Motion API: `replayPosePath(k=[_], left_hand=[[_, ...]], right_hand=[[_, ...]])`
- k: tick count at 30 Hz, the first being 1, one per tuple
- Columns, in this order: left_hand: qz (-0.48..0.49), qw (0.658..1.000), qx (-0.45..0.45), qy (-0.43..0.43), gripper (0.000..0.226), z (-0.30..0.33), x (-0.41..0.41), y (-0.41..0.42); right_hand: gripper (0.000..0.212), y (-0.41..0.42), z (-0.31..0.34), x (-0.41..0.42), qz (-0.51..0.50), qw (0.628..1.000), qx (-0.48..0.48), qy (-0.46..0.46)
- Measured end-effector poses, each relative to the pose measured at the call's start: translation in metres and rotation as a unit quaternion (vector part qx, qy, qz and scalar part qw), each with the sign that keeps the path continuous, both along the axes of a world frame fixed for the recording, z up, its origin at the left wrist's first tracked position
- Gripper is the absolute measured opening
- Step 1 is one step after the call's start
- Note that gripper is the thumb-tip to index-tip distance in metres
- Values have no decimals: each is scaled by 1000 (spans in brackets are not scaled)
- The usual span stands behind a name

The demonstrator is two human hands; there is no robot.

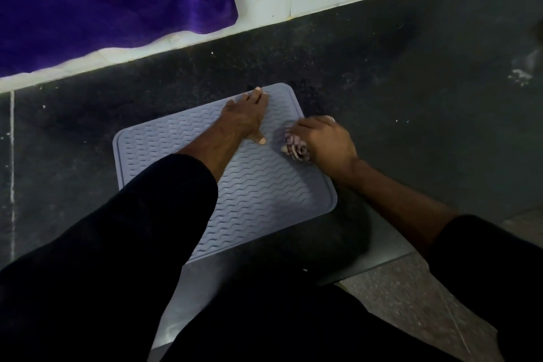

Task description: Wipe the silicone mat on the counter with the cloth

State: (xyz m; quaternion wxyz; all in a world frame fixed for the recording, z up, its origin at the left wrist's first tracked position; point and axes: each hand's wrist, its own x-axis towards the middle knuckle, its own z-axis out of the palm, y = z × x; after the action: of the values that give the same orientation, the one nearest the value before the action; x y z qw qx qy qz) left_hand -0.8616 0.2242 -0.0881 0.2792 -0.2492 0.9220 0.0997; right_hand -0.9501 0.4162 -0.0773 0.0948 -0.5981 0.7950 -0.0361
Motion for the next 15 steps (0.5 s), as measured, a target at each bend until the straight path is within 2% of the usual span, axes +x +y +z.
replayPosePath(k=[5,11,15], left_hand=[[8,1000,-4,-9,124,-1,-2,1],[-6,1000,0,-8,125,-4,-2,-4],[-6,1000,-5,-5,125,-5,-3,-3]], right_hand=[[33,-33,1,4,-2,999,19,33],[52,26,-5,17,-13,999,44,7],[52,63,-1,31,-14,998,52,-11]])
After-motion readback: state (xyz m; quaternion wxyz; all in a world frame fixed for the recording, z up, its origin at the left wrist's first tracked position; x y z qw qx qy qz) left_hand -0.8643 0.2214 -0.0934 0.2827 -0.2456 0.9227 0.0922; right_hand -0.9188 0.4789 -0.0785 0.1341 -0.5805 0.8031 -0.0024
